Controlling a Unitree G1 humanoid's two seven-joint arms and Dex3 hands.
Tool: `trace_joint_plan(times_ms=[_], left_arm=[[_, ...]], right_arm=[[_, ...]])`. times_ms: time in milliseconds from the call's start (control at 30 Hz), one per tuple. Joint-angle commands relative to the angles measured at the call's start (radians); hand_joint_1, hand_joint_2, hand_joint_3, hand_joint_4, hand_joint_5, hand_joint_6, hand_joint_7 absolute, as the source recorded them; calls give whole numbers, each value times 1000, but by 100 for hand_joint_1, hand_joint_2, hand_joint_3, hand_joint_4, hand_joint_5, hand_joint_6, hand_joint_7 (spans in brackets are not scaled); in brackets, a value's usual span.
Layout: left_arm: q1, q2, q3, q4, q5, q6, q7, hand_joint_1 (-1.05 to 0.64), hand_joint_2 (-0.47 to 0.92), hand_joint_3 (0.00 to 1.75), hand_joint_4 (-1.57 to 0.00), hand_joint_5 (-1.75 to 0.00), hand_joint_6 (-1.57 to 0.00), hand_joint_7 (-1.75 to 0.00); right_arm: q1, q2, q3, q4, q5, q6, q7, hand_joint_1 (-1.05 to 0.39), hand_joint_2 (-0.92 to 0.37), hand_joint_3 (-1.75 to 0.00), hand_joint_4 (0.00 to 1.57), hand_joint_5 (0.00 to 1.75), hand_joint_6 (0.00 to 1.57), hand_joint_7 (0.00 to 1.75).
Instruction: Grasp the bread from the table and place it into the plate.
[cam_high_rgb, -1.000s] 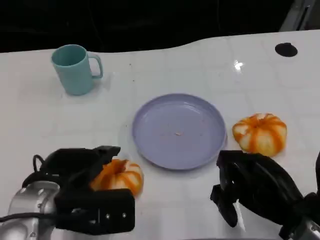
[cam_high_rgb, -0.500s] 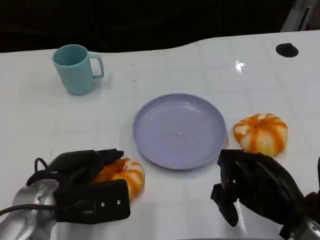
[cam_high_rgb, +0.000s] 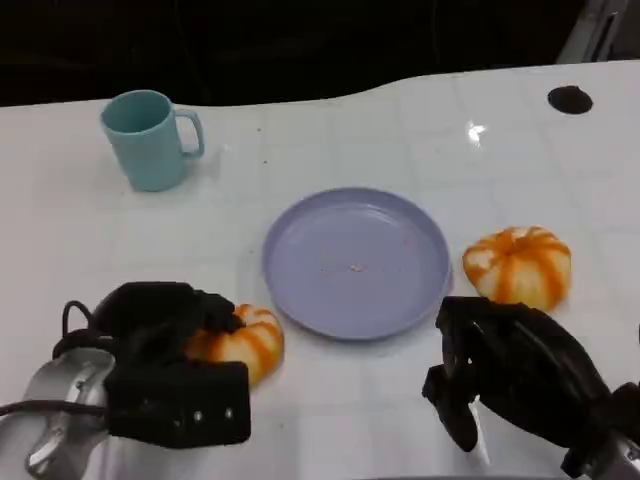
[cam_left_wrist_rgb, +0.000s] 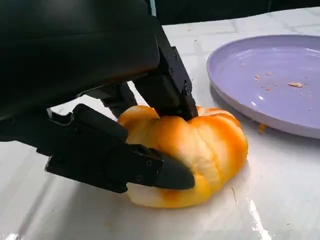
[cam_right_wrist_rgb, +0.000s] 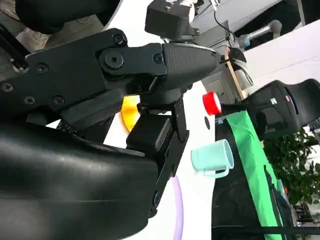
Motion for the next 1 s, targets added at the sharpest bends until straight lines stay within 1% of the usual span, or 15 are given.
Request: trace_joint_plan(times_ms=[33,133,167,233,300,333,467,600,700,733,767,800,833,933,1000], left_arm=[[20,44,-37,15,69,6,56,-25,92,43,-76,-170,-79,-131],[28,56,-39,-6,86,4,96,-24,92,44,-78,-174,-72,-150],[33,60,-36,-16,91,5,108,-24,92,44,-79,-174,-71,-152],[45,73,-27,-55,101,12,119,-23,91,43,-79,-175,-72,-151],[64,90,-13,-115,109,28,117,-22,91,41,-78,-175,-75,-143],[75,98,-3,-149,114,40,113,-21,91,40,-78,-175,-72,-152],[116,116,40,-263,106,89,88,-20,91,42,-80,-175,-65,-172],[153,122,80,-368,111,152,60,-17,88,43,-82,-175,-63,-174],[171,109,95,-429,141,204,68,-16,85,43,-82,-175,-62,-175],[174,100,100,-444,147,214,82,-16,80,52,-82,-175,-62,-174],[175,90,104,-456,150,222,94,-15,71,68,-84,-175,-63,-173],[176,83,107,-464,152,226,102,-15,65,80,-85,-175,-64,-173],[173,74,111,-466,149,218,122,-15,60,89,-85,-175,-65,-173],[148,52,115,-444,129,170,180,-14,51,107,-87,-175,-68,-169],[118,38,111,-412,121,136,212,-15,51,110,-88,-175,-68,-170]], right_arm=[[9,-13,-9,-15,5,3,-4,-94,-92,-39,130,158,110,151],[11,-12,-9,-20,6,3,-4,-93,-92,-40,130,157,110,151],[12,-12,-9,-21,5,2,-4,-93,-92,-40,130,157,110,151],[14,-12,-8,-23,3,0,-5,-93,-92,-41,130,158,110,151],[15,-12,-7,-25,2,1,-6,-94,-92,-41,130,158,109,151],[15,-12,-6,-27,1,1,-7,-94,-92,-42,130,158,109,152],[15,-9,-8,-20,4,-3,-4,-93,-92,-42,130,159,109,153],[16,-6,-7,-23,9,6,-8,-93,-92,-39,129,160,109,153],[16,-6,-5,-17,3,-3,-6,-93,-92,-41,129,160,109,153],[16,-6,-5,-17,2,-3,-7,-93,-92,-41,129,159,109,153],[16,-6,-5,-17,2,-4,-6,-93,-92,-41,129,159,109,153],[16,-6,-5,-17,2,-4,-6,-93,-92,-42,129,159,109,153],[16,-7,-5,-18,3,-2,-5,-92,-92,-42,129,159,109,153],[17,-7,-6,-19,9,7,-5,-93,-92,-42,129,159,109,152],[17,-5,-8,-13,16,9,1,-93,-92,-40,130,159,110,152]])
